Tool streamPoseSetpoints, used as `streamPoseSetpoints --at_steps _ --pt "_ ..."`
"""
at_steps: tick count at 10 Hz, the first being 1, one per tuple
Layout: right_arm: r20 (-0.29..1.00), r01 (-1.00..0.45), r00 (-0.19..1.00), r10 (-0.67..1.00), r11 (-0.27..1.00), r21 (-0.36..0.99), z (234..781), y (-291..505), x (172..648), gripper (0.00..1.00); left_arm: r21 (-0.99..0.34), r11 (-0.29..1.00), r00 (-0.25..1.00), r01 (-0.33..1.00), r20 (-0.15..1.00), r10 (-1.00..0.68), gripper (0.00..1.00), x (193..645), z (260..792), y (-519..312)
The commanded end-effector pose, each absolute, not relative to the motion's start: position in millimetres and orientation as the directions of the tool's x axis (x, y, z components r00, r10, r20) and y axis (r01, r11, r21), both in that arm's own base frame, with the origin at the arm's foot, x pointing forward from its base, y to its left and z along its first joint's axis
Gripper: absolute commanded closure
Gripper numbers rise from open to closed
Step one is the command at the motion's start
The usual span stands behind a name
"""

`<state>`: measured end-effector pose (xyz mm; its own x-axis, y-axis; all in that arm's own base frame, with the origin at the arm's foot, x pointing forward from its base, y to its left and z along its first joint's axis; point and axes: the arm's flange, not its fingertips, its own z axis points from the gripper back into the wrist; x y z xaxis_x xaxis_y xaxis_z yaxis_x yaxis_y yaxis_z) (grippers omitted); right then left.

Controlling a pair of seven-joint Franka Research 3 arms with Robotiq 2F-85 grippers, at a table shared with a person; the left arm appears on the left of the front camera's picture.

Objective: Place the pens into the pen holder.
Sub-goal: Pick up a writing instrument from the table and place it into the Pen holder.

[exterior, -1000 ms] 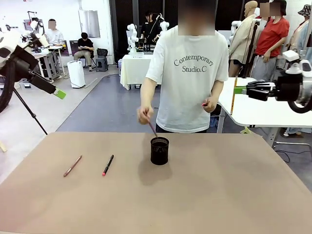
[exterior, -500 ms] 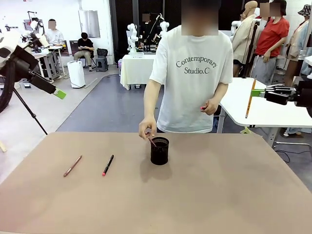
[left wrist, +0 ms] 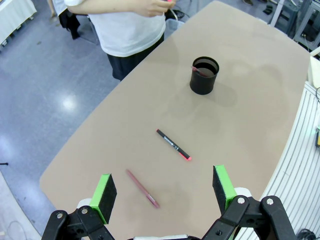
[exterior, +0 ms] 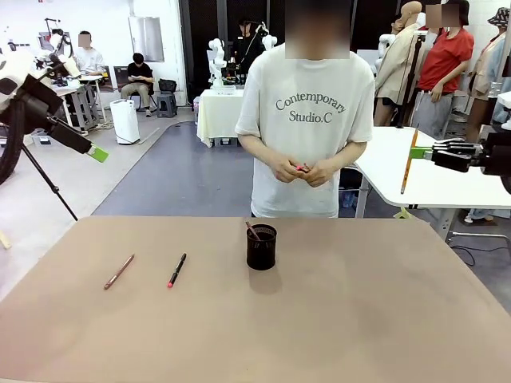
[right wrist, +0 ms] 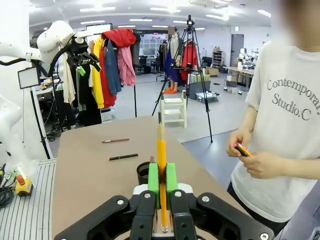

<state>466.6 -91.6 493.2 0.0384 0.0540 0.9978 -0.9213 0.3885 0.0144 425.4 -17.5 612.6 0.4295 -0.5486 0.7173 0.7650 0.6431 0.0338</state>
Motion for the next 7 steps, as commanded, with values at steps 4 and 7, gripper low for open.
streamPoseSetpoints --at_steps 4,7 --pt "0.998 -0.924 0.035 0.054 0.383 0.011 495.0 -89.2 467.1 1.00 0.031 0.636 0.423 0.771 0.722 -0.548 0.00 424.4 614.1 -16.3" --pt "0.998 -0.924 0.035 0.054 0.383 0.011 495.0 -89.2 467.1 1.00 0.031 0.636 0.423 0.771 0.722 -0.548 0.00 424.4 614.1 -16.3"
